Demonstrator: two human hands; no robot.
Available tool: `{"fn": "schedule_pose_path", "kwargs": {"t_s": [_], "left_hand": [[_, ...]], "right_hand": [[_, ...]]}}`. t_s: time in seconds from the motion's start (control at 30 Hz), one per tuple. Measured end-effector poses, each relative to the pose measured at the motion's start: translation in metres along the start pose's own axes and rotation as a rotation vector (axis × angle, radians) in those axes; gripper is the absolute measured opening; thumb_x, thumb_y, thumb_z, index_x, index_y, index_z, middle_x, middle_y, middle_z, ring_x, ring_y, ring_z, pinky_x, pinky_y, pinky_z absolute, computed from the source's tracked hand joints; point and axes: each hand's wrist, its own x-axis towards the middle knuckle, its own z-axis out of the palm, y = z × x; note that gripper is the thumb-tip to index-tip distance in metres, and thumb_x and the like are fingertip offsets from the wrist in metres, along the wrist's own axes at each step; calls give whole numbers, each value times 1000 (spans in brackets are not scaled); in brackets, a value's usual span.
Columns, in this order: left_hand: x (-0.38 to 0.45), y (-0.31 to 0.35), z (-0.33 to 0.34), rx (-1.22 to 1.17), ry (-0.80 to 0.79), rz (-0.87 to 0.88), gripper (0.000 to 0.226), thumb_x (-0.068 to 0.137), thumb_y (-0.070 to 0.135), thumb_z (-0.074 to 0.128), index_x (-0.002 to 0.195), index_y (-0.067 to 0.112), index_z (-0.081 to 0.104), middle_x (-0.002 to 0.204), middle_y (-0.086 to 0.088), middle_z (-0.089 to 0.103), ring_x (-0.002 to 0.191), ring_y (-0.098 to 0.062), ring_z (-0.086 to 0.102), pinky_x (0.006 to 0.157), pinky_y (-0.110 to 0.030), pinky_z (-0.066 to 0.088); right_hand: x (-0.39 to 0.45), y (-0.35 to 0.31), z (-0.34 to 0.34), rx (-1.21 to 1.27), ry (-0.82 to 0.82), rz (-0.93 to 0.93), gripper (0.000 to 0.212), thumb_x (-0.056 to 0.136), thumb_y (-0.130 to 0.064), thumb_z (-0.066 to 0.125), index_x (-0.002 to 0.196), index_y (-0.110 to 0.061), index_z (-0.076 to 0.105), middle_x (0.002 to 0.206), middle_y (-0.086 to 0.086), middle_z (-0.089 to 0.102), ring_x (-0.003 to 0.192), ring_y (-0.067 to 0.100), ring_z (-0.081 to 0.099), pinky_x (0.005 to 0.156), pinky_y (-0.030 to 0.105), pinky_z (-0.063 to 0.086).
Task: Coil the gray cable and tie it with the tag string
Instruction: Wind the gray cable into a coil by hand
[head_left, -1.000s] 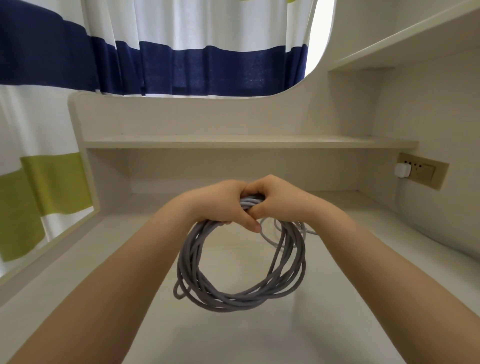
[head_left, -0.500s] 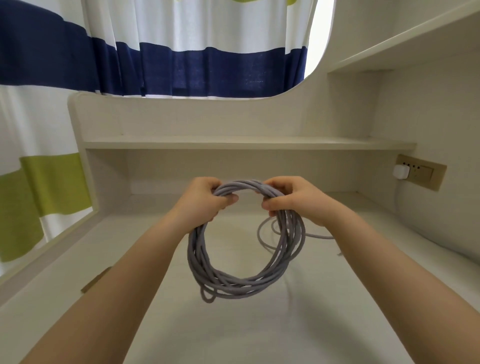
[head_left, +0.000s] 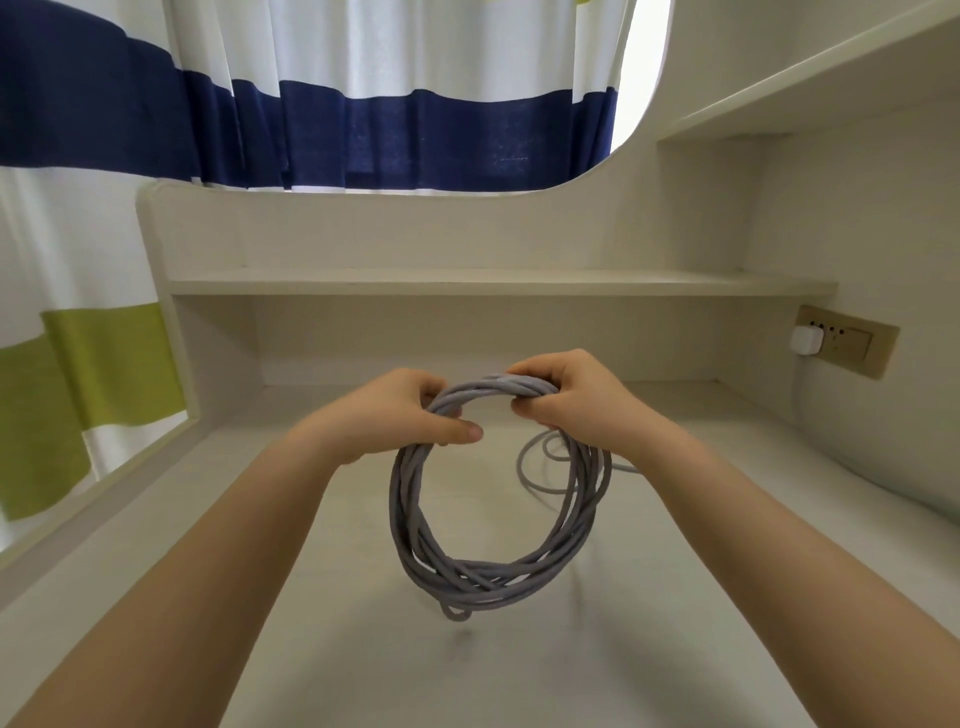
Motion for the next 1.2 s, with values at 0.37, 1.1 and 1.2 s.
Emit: {"fn": "schedule_pose_path", "kwargs": {"t_s": [0.37,1.1,1.2], "left_hand": [[-1,5,1,-78,3,115,10,81,8,62,90,5,66,62,-12,49,48,-15,43,49,-25,37],[-11,-22,-7,-380,161,235,31,80,-9,57,87,19,70,47,9,52,38,-6,37,40,-18,34],[-14,-19,-5,-423,188,252,31,81,-9,56,98,15,67,51,8,59,39,-5,40,40,-18,36]], "right_hand": [[-2,0,-6,97,-249,-8,14,81,-43,61,89,-32,65,76,-5,69,68,10,66,70,22,55],[16,49,-15,225,307,117,18,88,-16,58,81,-5,72,57,1,52,61,15,42,60,26,35],[18,53,-11,181,287,147,19,88,-18,58,77,-11,71,56,-1,52,60,16,41,59,27,35]]}}
